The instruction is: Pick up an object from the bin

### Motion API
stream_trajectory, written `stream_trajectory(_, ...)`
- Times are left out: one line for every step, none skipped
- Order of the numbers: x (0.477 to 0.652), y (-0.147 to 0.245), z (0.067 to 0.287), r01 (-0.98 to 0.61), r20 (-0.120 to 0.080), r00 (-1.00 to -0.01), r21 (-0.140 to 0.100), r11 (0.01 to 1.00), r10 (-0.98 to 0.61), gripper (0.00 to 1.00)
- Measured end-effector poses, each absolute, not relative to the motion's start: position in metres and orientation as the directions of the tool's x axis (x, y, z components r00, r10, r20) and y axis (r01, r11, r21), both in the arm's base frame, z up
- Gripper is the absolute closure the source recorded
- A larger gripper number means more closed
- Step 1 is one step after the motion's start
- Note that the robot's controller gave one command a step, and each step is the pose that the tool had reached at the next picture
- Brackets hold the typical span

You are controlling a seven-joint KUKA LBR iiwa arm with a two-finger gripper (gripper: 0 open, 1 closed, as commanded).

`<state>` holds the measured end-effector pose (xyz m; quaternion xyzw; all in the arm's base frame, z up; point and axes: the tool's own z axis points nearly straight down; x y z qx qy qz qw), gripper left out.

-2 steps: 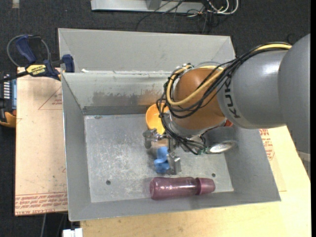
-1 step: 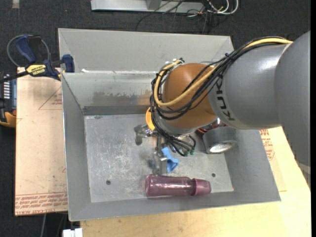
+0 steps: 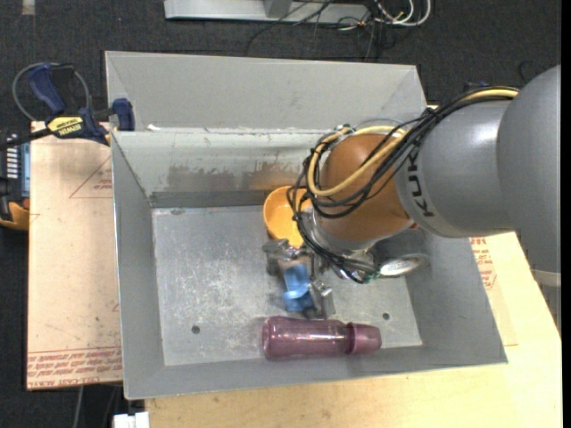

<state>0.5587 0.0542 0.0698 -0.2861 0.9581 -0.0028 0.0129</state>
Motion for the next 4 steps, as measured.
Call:
stream_trajectory(0.56,0.096,0.138,-0.476,-0.059,-0.878,-0.008,0.879,-0.475,0.0)
stream_trajectory(0.56,0.06,0.078,-0.523,-0.023,-0.852,-0.008,0.853,-0.523,0.0)
stream_trajectory(0.582,0.078,0.105,-0.457,-0.062,-0.887,-0.008,0.889,-0.457,0.0)
stream_trajectory(0.582,0.067,0.094,-0.408,-0.054,-0.911,-0.003,0.913,-0.408,0.0)
